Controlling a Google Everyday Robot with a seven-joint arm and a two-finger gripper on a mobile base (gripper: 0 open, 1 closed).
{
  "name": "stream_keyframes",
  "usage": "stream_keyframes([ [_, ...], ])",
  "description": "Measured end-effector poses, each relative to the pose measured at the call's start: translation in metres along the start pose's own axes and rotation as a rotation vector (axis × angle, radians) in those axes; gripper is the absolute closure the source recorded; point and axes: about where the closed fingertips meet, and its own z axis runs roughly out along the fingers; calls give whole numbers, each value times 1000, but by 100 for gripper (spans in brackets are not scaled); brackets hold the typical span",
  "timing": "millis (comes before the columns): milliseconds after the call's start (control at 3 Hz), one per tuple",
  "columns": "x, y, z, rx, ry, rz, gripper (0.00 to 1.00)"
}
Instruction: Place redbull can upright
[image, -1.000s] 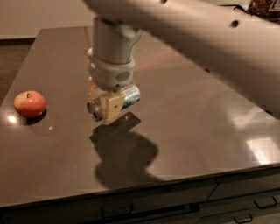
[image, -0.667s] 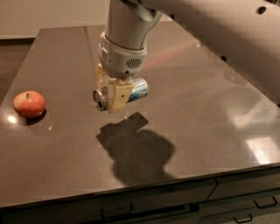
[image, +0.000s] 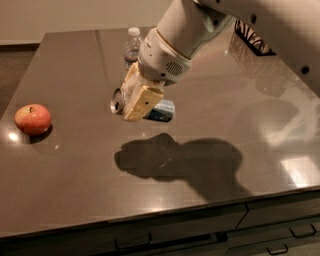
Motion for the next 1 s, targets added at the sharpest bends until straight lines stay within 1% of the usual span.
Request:
stream_keyframes([
  [333,-2,-7,-4,50,-163,127,100],
  [667,-1,-17,-4,113,-350,239,100],
  [1000,8,-25,-4,147,-487,313,100],
])
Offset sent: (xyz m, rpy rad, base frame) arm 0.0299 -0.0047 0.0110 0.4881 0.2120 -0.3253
